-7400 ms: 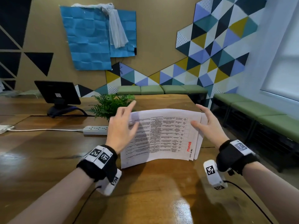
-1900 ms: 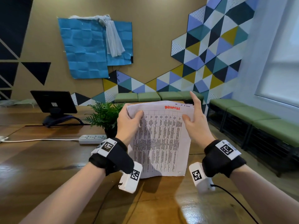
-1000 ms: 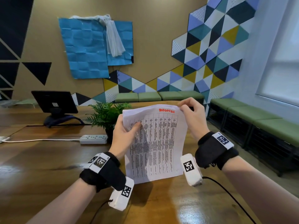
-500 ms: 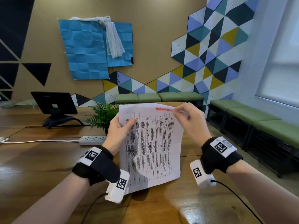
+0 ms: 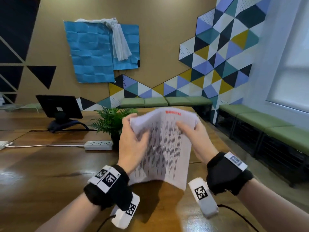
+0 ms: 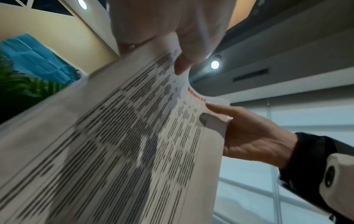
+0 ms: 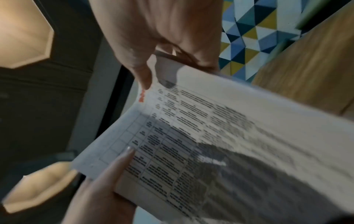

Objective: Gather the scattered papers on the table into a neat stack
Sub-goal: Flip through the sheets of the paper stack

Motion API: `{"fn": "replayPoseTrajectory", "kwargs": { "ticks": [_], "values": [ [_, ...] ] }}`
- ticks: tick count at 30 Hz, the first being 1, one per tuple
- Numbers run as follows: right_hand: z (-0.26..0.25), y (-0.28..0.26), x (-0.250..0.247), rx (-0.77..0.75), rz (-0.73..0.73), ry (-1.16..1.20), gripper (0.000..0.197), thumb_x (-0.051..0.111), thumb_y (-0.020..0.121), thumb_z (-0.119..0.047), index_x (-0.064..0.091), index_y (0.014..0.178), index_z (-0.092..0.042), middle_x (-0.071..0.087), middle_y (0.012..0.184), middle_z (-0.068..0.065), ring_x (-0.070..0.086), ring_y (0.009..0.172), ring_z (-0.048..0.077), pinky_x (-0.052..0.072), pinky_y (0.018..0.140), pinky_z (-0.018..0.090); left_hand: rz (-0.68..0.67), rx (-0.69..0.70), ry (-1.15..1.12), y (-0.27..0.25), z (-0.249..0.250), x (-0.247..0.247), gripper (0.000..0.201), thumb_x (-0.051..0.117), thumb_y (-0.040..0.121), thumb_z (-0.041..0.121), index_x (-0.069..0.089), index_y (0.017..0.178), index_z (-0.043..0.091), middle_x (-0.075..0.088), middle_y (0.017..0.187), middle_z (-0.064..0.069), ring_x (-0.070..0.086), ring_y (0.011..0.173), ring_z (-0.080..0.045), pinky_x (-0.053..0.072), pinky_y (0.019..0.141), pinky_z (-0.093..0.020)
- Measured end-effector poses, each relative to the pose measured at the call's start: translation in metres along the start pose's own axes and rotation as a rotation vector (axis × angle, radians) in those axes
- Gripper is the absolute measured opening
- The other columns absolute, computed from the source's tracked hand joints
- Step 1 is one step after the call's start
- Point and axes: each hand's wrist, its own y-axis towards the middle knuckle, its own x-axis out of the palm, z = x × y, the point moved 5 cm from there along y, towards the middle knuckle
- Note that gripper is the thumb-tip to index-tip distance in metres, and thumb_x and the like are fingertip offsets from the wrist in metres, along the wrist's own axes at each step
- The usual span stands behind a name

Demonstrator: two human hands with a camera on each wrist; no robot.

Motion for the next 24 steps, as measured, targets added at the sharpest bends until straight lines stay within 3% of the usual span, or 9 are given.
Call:
{"fn": "replayPoseTrajectory", "kwargs": {
  "ticks": [2, 4, 6, 9, 13, 15, 18, 20, 24],
  "values": [
    [0.011, -0.009, 0.005, 0.008, 0.006, -0.083, 0.043, 0.063, 0.087, -0.022, 0.041, 0.123, -0.022, 0.064, 0.114, -0.001, 0.065, 0.100, 0.008, 0.053, 0.093, 0.039, -0.004, -0.079, 0.050, -0.005, -0.018, -0.001, 0.046, 0.065, 0.085, 0.026, 0.033, 0.117, 0.032, 0.061, 0.109, 0.001, 0.065, 0.097, -0.019, 0.057, 0.082, -0.046],
    [0.008, -0.012, 0.007, -0.069, 0.041, -0.177, 0.046, 0.055, 0.093, -0.015, 0.031, 0.131, -0.026, 0.059, 0.101, -0.017, 0.063, 0.084, -0.011, 0.055, 0.083, 0.017, 0.025, -0.141, 0.004, -0.001, -0.028, -0.004, 0.046, 0.066, 0.085, 0.027, 0.033, 0.117, 0.030, 0.061, 0.105, 0.004, 0.064, 0.095, -0.015, 0.056, 0.084, -0.042],
    [0.002, -0.010, 0.010, -0.133, 0.051, -0.203, 0.051, 0.047, 0.096, -0.013, 0.022, 0.139, -0.027, 0.058, 0.101, -0.011, 0.062, 0.077, -0.010, 0.048, 0.061, 0.002, 0.025, -0.172, -0.093, 0.005, -0.029, -0.006, 0.044, 0.065, 0.086, 0.024, 0.035, 0.118, 0.026, 0.060, 0.101, 0.012, 0.062, 0.092, -0.005, 0.052, 0.083, -0.032],
    [-0.001, -0.004, 0.014, -0.110, 0.022, -0.084, 0.048, 0.044, 0.097, -0.013, 0.022, 0.137, -0.029, 0.058, 0.108, 0.008, 0.065, 0.075, 0.002, 0.051, 0.056, 0.010, 0.003, -0.191, -0.182, 0.012, -0.028, -0.006, 0.040, 0.062, 0.089, 0.020, 0.037, 0.119, 0.022, 0.061, 0.101, 0.013, 0.060, 0.094, -0.002, 0.049, 0.086, -0.031],
    [-0.006, 0.000, 0.010, -0.150, 0.055, -0.156, 0.051, 0.039, 0.098, -0.010, 0.020, 0.141, -0.032, 0.052, 0.123, 0.007, 0.062, 0.097, 0.012, 0.054, 0.085, 0.028, 0.021, -0.204, -0.240, 0.021, -0.031, -0.009, 0.030, 0.061, 0.089, 0.019, 0.042, 0.113, 0.024, 0.062, 0.103, 0.006, 0.062, 0.099, -0.015, 0.048, 0.100, -0.047],
    [-0.014, -0.001, 0.007, -0.305, 0.115, -0.392, 0.064, 0.040, 0.096, -0.006, 0.016, 0.148, -0.034, 0.042, 0.134, 0.001, 0.051, 0.110, 0.011, 0.045, 0.095, 0.017, 0.047, -0.162, -0.235, 0.025, -0.030, -0.011, 0.039, 0.060, 0.089, 0.018, 0.039, 0.120, 0.028, 0.059, 0.112, -0.004, 0.062, 0.104, -0.024, 0.049, 0.099, -0.050],
    [-0.019, -0.003, 0.011, -0.437, 0.108, -0.695, 0.055, 0.040, 0.098, -0.011, 0.026, 0.148, -0.030, 0.037, 0.110, 0.000, 0.046, 0.074, 0.008, 0.041, 0.062, 0.004, 0.105, 0.078, -0.023, 0.029, -0.018, -0.015, 0.070, 0.058, 0.090, 0.015, 0.020, 0.145, 0.035, 0.046, 0.123, -0.004, 0.054, 0.100, 0.003, 0.044, 0.094, -0.011],
    [-0.019, -0.003, 0.010, -0.452, 0.104, -0.743, 0.044, 0.039, 0.098, -0.014, 0.039, 0.142, -0.023, 0.036, 0.108, 0.002, 0.044, 0.073, -0.001, 0.039, 0.065, -0.003, 0.080, 0.253, 0.191, 0.029, -0.009, -0.013, 0.069, 0.055, 0.092, 0.011, 0.022, 0.150, 0.030, 0.037, 0.120, 0.001, 0.042, 0.080, 0.012, 0.033, 0.081, 0.009],
    [-0.020, 0.002, 0.006, -0.433, 0.140, -0.683, 0.039, 0.039, 0.098, -0.009, 0.047, 0.135, -0.015, 0.040, 0.109, 0.005, 0.041, 0.081, -0.008, 0.030, 0.071, -0.010, 0.010, 0.358, 0.305, 0.031, -0.007, -0.011, 0.048, 0.053, 0.092, 0.005, 0.052, 0.135, 0.027, 0.039, 0.120, 0.001, 0.042, 0.093, 0.022, 0.032, 0.085, 0.009]
  ]
}}
